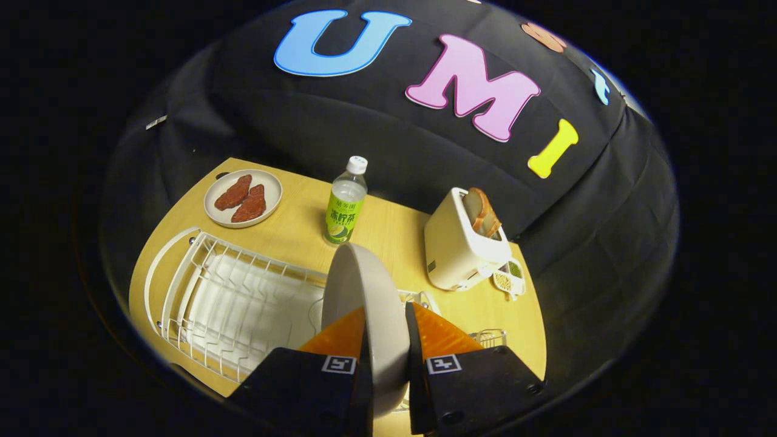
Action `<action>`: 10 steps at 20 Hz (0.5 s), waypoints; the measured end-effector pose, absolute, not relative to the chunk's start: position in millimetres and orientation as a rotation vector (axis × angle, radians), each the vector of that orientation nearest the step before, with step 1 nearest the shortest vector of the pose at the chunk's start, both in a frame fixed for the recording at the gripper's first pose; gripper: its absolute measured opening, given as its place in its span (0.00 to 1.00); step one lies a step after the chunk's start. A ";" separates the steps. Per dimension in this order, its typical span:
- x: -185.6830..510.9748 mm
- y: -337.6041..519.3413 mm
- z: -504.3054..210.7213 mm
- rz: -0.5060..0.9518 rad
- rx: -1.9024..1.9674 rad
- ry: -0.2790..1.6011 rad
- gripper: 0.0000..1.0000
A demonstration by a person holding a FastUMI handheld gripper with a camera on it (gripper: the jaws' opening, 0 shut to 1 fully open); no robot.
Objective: Take the plate from the dish rack, then take the spoon from the basket and place it into the plate.
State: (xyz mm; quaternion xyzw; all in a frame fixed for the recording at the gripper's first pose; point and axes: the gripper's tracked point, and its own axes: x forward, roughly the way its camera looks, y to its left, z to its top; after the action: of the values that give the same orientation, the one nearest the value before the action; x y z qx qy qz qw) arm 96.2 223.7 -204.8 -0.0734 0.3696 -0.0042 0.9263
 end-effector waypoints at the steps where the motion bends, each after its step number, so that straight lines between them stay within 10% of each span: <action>1: 97.3 218.8 -196.3 -0.014 -0.126 0.742 0.27; 10: 68.3 162.3 -138.0 0.108 0.222 0.615 0.27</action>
State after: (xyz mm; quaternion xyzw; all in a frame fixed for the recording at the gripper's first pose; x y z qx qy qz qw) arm 68.3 162.3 -138.0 0.1089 0.3017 0.0531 0.9457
